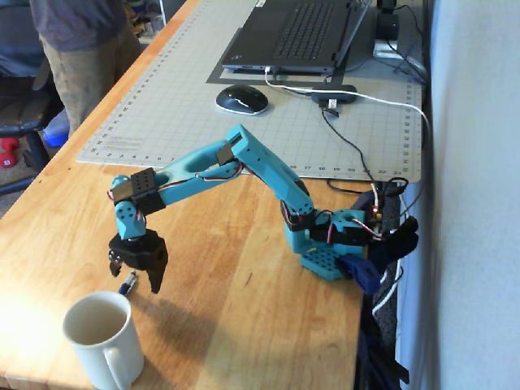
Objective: Grasp a pen and put it in a mug.
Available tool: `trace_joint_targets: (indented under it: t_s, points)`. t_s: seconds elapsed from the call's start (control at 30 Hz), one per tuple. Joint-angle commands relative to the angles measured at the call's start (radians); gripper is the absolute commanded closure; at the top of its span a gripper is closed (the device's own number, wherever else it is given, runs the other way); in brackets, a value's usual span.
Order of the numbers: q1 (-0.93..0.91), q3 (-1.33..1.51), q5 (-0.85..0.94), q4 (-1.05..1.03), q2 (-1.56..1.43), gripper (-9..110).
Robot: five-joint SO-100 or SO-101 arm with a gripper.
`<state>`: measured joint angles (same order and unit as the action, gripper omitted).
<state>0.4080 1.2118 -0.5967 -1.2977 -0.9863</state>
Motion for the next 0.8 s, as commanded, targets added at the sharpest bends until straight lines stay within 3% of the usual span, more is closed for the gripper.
trace_joint_targets:
  t_s: [0.0, 0.43, 0.77]
  points:
    - [0.006, -0.011, -0.008, 0.009, -0.153, 66]
    - [-0.04, -0.011, -0.009, 0.014, -0.123, 69]
    - [-0.078, 0.008, -0.005, 0.242, -0.071, 74]
